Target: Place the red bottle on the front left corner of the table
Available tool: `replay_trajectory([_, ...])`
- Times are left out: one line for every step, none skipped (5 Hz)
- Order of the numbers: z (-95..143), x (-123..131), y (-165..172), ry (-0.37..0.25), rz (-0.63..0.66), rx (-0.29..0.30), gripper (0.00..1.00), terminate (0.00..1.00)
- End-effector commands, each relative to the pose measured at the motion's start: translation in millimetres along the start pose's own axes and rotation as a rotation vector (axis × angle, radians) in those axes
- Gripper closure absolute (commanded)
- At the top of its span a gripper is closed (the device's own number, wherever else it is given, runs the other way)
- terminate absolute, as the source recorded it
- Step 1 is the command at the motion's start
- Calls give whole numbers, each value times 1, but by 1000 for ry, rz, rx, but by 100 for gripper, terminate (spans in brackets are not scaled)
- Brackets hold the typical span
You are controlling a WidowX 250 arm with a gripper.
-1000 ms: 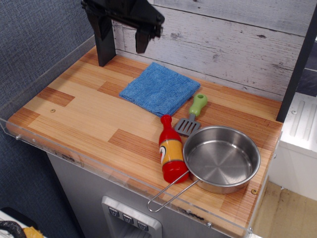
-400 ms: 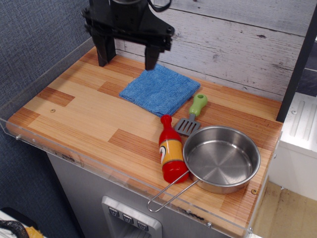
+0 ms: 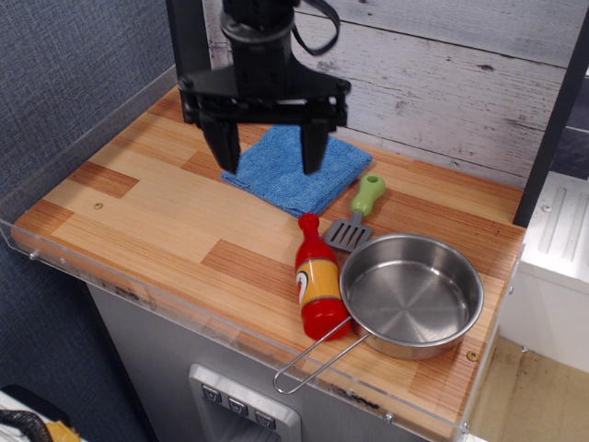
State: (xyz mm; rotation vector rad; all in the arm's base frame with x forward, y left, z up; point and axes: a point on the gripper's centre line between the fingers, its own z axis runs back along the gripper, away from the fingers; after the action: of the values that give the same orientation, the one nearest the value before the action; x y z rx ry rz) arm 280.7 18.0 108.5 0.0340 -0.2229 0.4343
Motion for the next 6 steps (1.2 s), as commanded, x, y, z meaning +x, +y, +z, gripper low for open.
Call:
replay_trajectory([-38, 7, -16, 60, 15, -44, 0, 0])
replay_trajectory([-55, 8, -19, 80, 11, -22, 0, 0])
replay_trajectory([-68, 5, -21, 90, 8, 5, 0, 0])
replay_trajectory([-76, 4, -23, 86, 0, 47, 0, 0])
replay_trajectory([-84, 0, -24, 94, -29, 55, 0, 0])
replay_trajectory([-85, 2, -23, 67, -68, 73, 100, 0])
